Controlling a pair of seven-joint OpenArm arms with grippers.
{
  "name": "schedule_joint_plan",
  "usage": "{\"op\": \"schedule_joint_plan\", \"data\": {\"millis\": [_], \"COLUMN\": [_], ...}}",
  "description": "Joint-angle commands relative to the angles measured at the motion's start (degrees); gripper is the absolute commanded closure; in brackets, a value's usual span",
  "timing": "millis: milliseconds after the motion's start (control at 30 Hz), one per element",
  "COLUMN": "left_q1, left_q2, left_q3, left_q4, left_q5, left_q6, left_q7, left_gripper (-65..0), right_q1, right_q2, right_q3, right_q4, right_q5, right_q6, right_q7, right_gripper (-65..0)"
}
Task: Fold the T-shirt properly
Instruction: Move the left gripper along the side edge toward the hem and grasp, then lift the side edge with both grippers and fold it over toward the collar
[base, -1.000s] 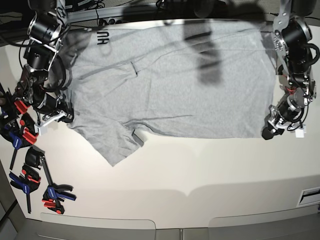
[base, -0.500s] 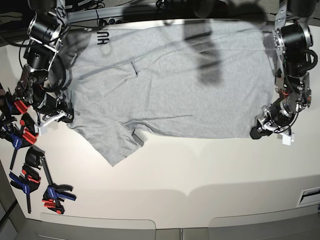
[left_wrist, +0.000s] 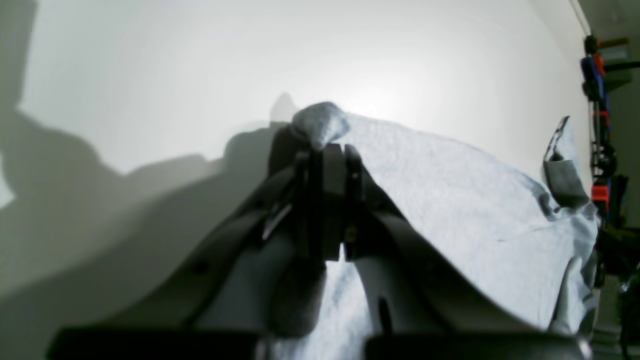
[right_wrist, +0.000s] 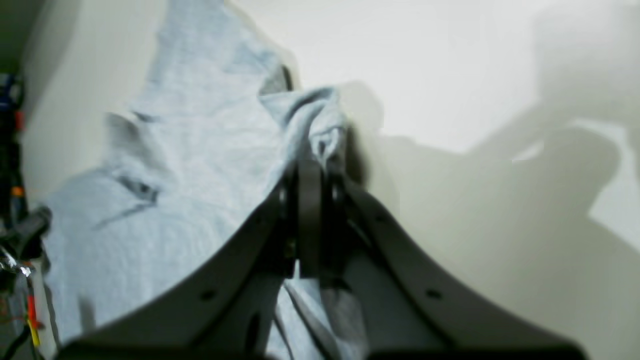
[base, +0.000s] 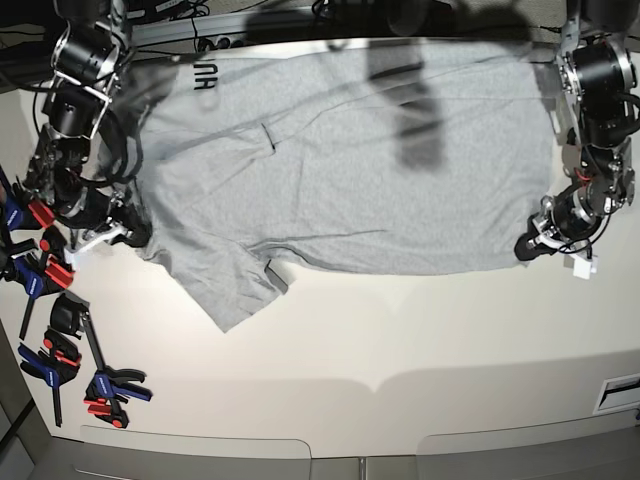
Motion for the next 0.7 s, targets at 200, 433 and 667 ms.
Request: {"op": "schedule_joint_plan", "data": {"millis": [200,433,667], "left_q1": [-1.27,-0.48,7.30], "left_q2": [-2.03,-3.96,-5.03], "left_q3": [0.00,0.00,0.00], "left_q4": [1.77,8.48,21.42], "left_q5": [-12.13,-21.90,-22.56], "left_q6": [-3.31,-3.31,-3.31], "left_q7": [9.33,19.76,20.85], "left_gripper": [0.0,0.0,0.0], "right_q1": [0.81,0.61,-4.46], "right_q2": [5.66,7.65,7.91], "right_q3": [0.26,0.26,0.26], "right_q4": [3.19,3.21,11.56], "right_q5": [8.52,19.82,28.15], "right_q6": [0.91,0.91,0.91], "right_q7": [-4.61,-12.94,-19.19], "right_gripper": [0.0,0.0,0.0]}}
